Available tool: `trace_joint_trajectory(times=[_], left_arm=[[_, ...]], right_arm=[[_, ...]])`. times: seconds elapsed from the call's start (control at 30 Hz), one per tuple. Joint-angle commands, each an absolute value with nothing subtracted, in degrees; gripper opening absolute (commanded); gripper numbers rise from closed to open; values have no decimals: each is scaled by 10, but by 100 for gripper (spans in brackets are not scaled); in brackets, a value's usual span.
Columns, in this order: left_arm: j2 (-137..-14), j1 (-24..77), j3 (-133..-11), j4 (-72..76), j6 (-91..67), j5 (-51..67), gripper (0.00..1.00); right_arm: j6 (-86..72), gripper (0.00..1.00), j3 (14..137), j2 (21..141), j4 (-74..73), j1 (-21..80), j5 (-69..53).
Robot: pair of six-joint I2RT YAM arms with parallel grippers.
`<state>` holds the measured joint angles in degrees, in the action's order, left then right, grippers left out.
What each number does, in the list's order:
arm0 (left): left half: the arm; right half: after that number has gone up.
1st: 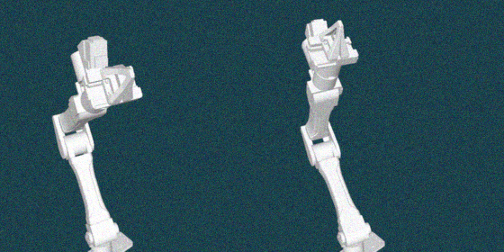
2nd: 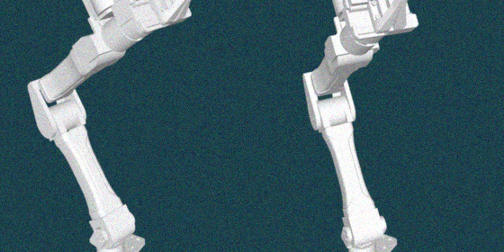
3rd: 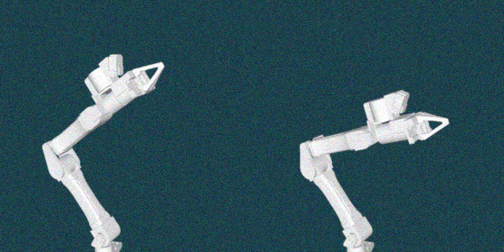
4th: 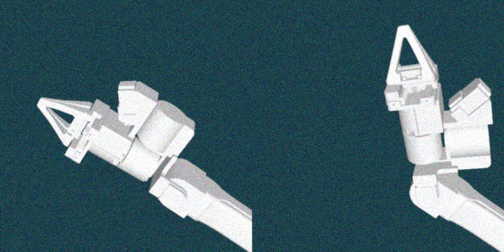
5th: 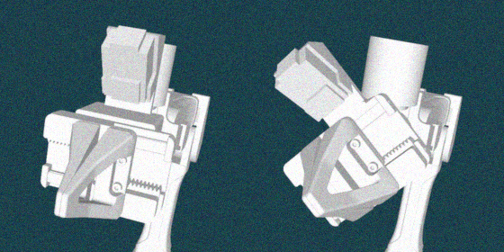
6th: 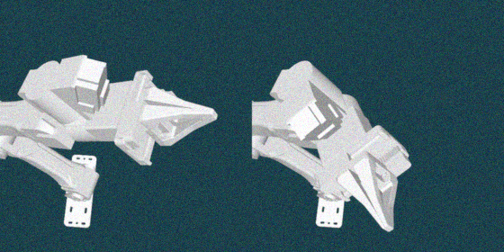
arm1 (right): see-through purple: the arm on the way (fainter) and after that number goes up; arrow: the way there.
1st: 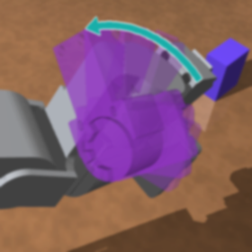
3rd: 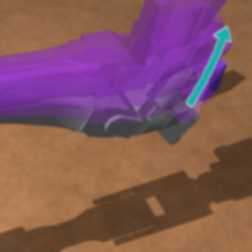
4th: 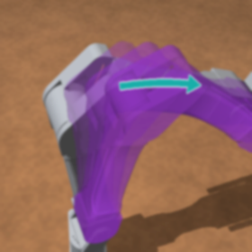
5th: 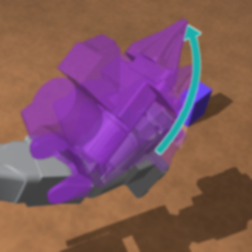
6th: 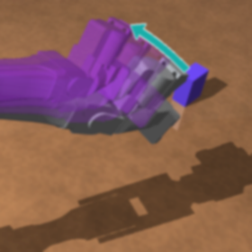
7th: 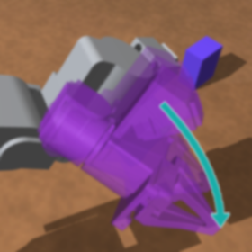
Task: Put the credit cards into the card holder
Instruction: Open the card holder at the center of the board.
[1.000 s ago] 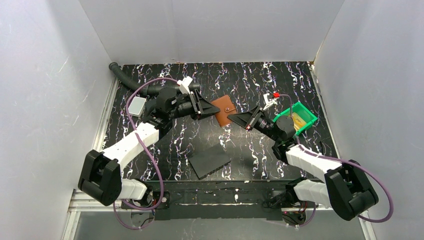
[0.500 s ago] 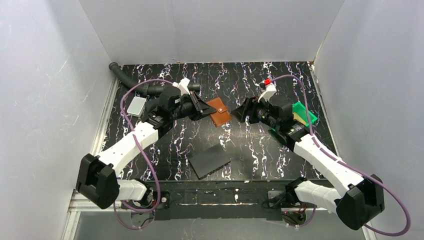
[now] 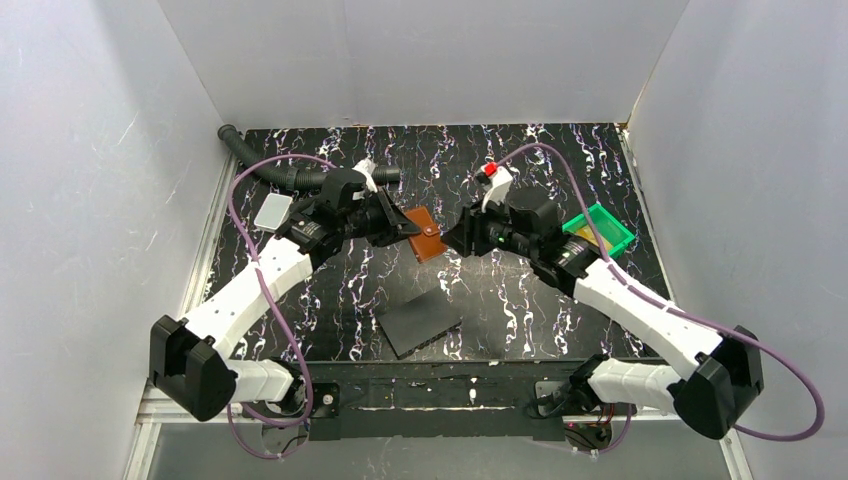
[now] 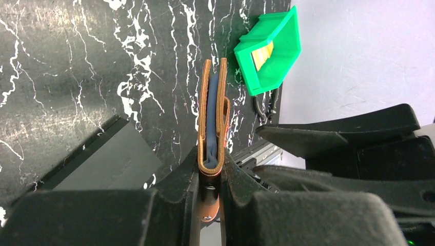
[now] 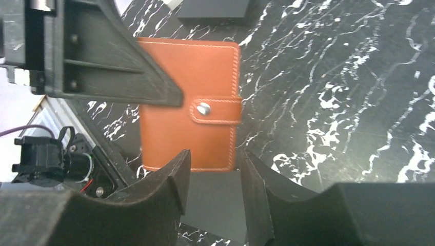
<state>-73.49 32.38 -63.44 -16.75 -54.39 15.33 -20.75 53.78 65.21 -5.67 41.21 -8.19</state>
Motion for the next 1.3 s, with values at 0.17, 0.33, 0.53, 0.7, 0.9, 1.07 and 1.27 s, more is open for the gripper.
trace_joint_trajectory(times=[0.17, 0.33, 0.53, 0.7, 0.9, 1.07, 1.27], left_arm=[[-743, 325, -666, -206, -538, 173, 0], [-745, 325, -666, -205, -535, 194, 0], [-737, 325, -644, -149, -544, 240, 0], [-721, 323, -630, -113, -556, 264, 0], [-697, 310, -580, -11, -606, 312, 0], [-689, 310, -567, 28, -621, 324, 0], [-682, 309, -566, 23, -616, 323, 0]], right_arm=[[-191, 55, 570, 702, 13, 444, -100], [-201, 54, 563, 717, 39, 446, -109], [-239, 56, 533, 729, 96, 446, -141], [-267, 56, 503, 727, 126, 445, -152], [-287, 52, 473, 719, 149, 445, -150], [-299, 43, 456, 708, 163, 445, -122], [-270, 34, 464, 699, 118, 445, -66]])
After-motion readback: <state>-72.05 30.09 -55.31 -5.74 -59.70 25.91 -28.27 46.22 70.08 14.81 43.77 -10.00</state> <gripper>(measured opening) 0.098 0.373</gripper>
